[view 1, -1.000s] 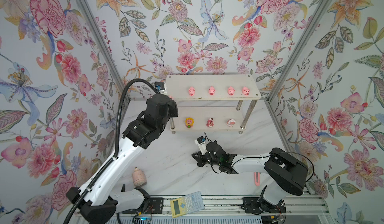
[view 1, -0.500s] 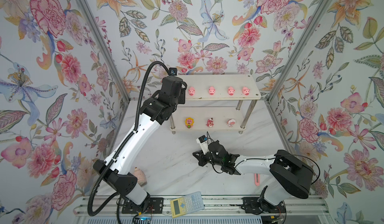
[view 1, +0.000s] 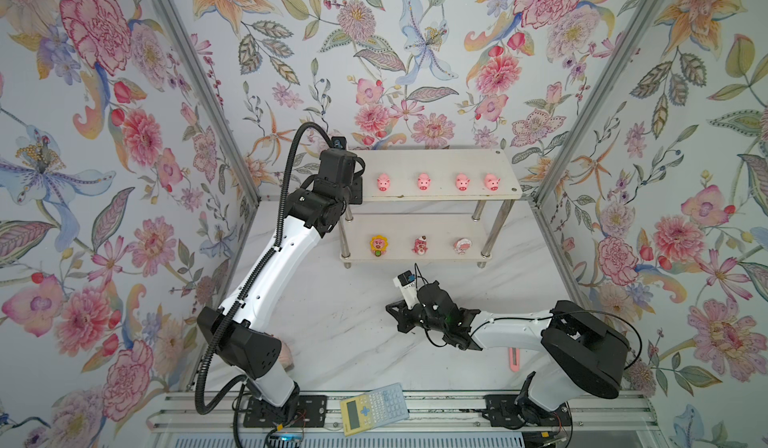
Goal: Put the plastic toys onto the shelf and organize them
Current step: 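Carry the pig up to the top shelf with the left gripper, then lower the pig onto the top shelf and open the left gripper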
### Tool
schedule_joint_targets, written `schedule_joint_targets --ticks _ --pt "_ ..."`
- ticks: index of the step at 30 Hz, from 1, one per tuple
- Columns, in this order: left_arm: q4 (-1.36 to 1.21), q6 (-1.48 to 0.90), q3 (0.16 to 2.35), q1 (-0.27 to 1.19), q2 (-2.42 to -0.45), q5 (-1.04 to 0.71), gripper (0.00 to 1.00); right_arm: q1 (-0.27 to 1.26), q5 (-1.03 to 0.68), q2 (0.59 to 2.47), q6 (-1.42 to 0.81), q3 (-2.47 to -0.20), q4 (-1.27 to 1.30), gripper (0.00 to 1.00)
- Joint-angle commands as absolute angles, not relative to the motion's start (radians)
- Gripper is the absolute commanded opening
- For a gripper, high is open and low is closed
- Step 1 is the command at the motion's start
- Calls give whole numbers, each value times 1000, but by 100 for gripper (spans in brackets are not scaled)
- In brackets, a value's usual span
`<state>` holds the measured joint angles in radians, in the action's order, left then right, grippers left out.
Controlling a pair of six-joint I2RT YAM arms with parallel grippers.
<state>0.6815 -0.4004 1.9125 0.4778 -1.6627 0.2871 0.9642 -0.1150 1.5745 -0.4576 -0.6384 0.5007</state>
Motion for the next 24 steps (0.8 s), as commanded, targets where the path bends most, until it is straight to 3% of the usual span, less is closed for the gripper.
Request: schedule_joint_targets --ticks 1,24 --pt "683 -407 1925 476 -1683 255 24 961 -114 1587 -463 -637 521 3" --pt "740 -456 2000 477 -1683 206 25 970 -119 1603 -473 -641 529 3"
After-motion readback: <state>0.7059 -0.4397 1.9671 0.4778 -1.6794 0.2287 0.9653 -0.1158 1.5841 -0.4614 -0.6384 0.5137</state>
